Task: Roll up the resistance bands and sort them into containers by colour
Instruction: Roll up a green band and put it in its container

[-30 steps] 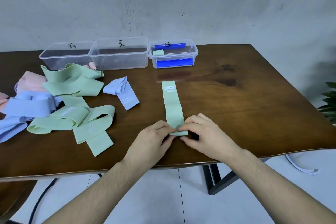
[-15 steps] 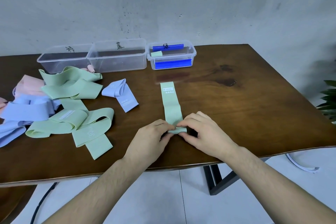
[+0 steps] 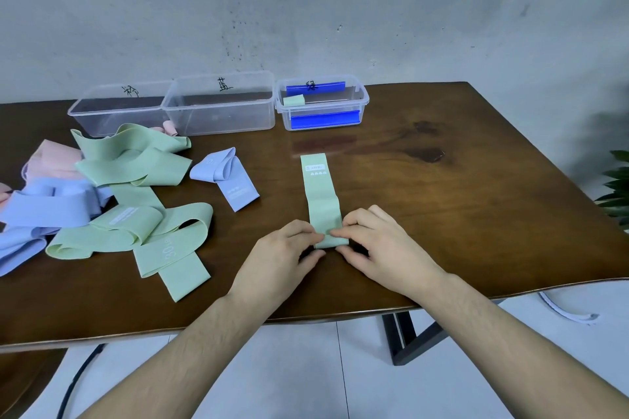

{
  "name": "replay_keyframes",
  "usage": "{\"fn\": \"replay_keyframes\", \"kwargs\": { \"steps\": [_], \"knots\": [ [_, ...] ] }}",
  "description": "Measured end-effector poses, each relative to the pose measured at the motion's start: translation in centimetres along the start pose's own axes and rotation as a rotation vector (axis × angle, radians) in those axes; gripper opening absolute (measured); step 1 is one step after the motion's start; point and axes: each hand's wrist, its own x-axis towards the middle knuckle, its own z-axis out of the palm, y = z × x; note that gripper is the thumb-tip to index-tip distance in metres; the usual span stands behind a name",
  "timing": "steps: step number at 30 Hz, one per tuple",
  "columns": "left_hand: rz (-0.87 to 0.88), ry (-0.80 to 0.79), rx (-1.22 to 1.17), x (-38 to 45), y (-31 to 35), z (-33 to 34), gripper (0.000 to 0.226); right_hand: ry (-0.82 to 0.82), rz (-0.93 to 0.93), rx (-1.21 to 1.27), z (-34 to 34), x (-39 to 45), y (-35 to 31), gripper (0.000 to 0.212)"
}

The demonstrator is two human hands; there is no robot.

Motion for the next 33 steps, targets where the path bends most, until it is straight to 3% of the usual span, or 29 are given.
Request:
{"fn": "replay_keyframes", "kwargs": {
  "steps": [20, 33],
  "knots": [
    [0.120, 0.003, -0.140, -2.3, 0.5, -0.6, 0.016, -0.030, -0.066, 0.057, -1.0, -3.0, -1.2, 0.027],
    [0.083, -0.023, -0.114, -1.8, 0.9, -0.6, 0.019, -0.033, 0.045, 0.082, -1.2, -2.6, -1.4, 0.035]
  ]
}}
